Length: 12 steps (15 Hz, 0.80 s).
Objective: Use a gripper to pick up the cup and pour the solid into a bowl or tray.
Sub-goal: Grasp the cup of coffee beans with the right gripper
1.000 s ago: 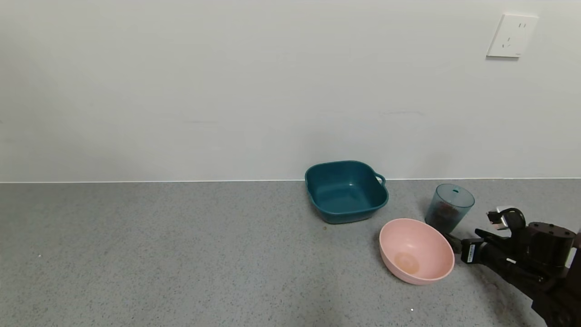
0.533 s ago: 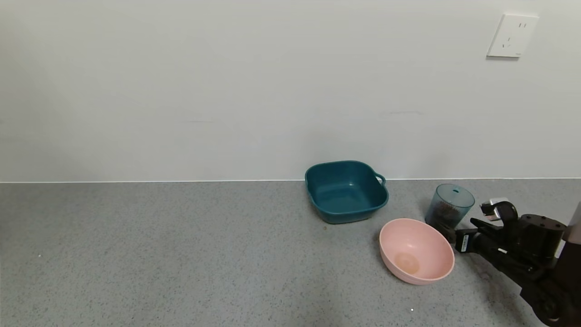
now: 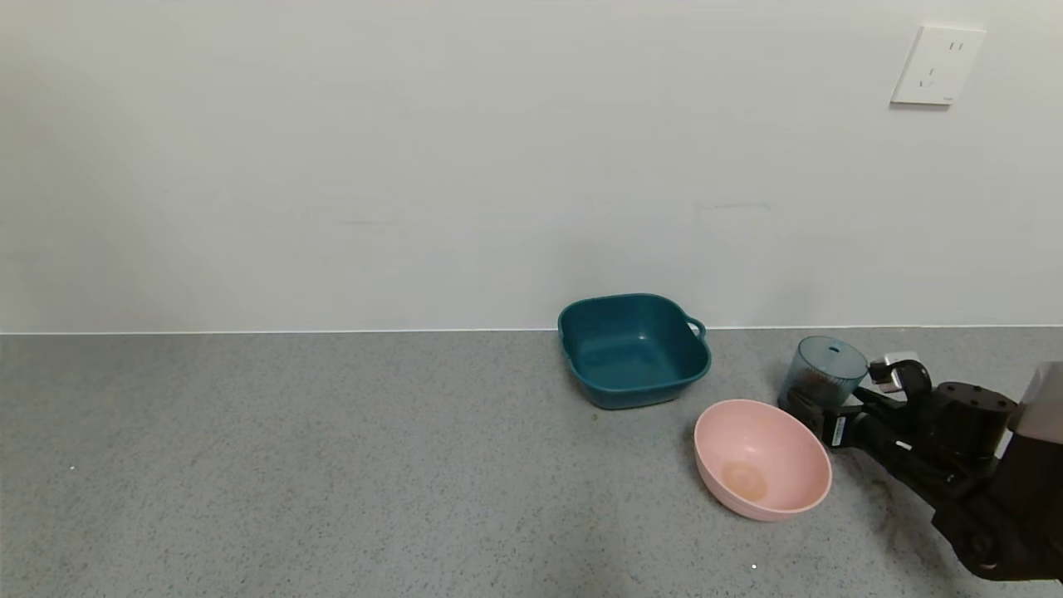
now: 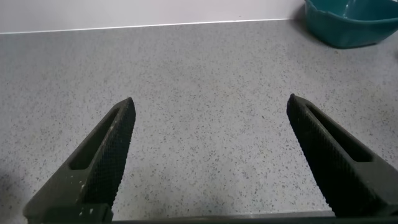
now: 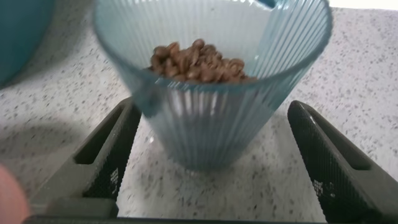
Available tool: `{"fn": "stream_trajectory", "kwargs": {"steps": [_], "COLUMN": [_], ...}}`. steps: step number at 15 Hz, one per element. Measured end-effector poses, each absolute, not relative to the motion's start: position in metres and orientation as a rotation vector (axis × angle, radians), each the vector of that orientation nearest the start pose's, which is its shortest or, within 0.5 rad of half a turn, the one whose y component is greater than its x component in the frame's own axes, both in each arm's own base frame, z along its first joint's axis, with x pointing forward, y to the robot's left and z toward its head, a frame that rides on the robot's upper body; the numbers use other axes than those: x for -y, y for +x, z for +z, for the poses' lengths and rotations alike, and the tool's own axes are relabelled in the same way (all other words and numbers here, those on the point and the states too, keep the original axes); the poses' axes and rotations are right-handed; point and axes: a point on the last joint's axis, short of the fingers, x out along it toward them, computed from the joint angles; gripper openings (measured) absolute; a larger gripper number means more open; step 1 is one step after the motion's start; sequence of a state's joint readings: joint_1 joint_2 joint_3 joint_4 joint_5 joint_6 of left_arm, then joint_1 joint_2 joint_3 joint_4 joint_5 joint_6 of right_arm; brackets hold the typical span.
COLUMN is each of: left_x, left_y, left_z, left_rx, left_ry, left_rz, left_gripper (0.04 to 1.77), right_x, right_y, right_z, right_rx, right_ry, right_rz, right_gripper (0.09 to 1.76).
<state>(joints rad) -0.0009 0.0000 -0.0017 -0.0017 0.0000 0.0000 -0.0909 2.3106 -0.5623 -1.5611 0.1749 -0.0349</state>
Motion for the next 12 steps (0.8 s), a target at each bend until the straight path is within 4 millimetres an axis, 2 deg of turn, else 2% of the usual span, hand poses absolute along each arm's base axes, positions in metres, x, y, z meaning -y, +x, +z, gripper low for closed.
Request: {"fn": "stream_trajectory", "kwargs": {"steps": [12], "left_x": [0.000], "left_y": [-0.023], "left_z": [0.076], "left_rx": [0.003], "left_ry": [0.000], "left_rz": [-0.001], "left_gripper": [1.75], "right_x": [0.020], "right_y": [0.365], "right_z": [0.018], "right_rx": [-0.129], "right_ry": [-0.021], "right_rz": [0.084], "right_gripper": [1.71]}}
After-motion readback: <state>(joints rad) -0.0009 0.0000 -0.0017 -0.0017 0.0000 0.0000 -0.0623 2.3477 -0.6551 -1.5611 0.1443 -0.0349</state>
